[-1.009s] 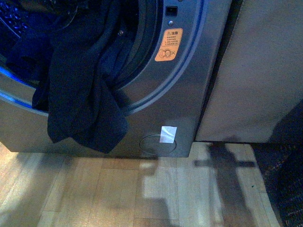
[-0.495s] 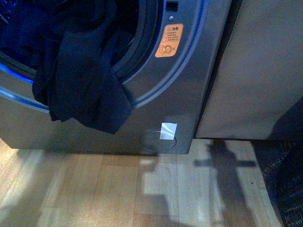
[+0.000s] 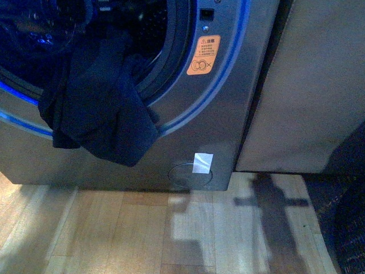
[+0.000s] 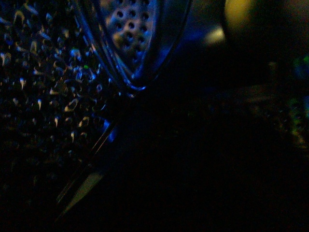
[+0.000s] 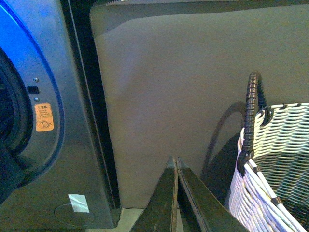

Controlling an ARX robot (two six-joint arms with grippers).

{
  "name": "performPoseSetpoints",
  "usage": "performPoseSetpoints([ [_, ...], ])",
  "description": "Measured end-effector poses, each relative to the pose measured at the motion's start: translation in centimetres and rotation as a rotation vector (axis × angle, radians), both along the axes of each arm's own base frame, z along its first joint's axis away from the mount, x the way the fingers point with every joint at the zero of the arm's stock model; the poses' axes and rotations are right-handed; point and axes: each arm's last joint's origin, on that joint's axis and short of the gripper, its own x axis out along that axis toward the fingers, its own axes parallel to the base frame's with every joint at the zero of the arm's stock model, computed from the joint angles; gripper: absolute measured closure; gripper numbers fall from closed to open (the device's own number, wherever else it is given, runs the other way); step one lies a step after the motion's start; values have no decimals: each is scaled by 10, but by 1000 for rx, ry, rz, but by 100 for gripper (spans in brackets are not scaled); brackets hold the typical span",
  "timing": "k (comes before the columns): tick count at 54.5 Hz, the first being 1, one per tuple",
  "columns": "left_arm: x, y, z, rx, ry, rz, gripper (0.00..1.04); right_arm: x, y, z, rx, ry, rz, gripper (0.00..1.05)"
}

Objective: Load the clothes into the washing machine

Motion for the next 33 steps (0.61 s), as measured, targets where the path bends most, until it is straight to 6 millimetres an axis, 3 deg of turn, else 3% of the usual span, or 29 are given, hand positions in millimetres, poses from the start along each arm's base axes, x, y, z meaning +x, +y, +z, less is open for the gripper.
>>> performPoseSetpoints([
  [7, -16, -8, -2, -10, 14, -65, 7, 0, 0, 0, 0, 0, 0, 102],
  [9, -21, -11, 1, -15, 7, -83, 5, 0, 0, 0, 0, 0, 0, 102],
  [23, -71, -36, 38, -50, -48, -220, 7, 0, 0, 0, 0, 0, 0, 102],
  [33, -108, -37, 39, -51, -31, -283, 7, 0, 0, 0, 0, 0, 0, 102],
])
